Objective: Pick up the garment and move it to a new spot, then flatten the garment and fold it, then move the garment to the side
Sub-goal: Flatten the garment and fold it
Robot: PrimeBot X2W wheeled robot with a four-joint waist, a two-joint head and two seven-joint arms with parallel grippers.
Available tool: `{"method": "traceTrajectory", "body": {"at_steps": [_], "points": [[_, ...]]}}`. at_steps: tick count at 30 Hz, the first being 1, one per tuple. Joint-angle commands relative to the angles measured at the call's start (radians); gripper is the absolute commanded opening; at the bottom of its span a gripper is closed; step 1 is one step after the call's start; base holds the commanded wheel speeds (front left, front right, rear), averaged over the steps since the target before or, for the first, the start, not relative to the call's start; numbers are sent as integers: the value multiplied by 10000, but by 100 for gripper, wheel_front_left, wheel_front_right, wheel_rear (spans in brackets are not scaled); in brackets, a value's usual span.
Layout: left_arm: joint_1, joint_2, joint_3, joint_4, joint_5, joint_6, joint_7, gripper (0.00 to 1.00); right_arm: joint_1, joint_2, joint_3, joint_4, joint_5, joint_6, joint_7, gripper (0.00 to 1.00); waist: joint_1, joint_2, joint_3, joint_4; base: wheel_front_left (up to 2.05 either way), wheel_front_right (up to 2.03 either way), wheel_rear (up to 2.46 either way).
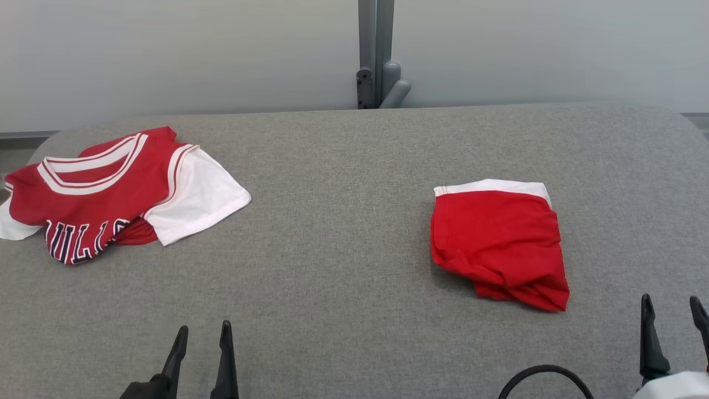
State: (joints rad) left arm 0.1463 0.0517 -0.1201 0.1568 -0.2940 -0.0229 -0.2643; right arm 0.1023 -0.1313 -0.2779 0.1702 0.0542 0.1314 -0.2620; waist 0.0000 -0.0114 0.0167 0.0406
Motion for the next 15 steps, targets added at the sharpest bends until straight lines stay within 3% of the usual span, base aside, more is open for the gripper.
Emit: {"method": "traceTrajectory", "body": {"at_steps": [1,5,7,8,9,15], "points": [[196,1,123,-116,172,-65,0,100,425,255,-190,-97,-235,-15,-34,100,0,114,-78,27,0,0,0],[347,-9,224,-160,165,-118,0,100,720,616,-216,73,-309,-14,-37,100,0,114,-102,17,0,0,0],[334,-9,214,-184,136,-100,0,100,612,704,-77,178,-180,-14,-38,31,0,114,-85,7,0,0,0],[314,-10,193,-196,125,-91,0,100,479,719,28,223,-121,-14,-38,8,0,114,-68,10,0,0,0],[287,-8,171,-206,119,-86,0,100,311,731,123,246,-111,-14,-39,0,0,114,-27,19,0,0,0],[-207,-9,41,-293,92,-145,1,100,-1052,763,895,480,-290,-14,-38,0,0,114,507,109,0,0,0]]}}
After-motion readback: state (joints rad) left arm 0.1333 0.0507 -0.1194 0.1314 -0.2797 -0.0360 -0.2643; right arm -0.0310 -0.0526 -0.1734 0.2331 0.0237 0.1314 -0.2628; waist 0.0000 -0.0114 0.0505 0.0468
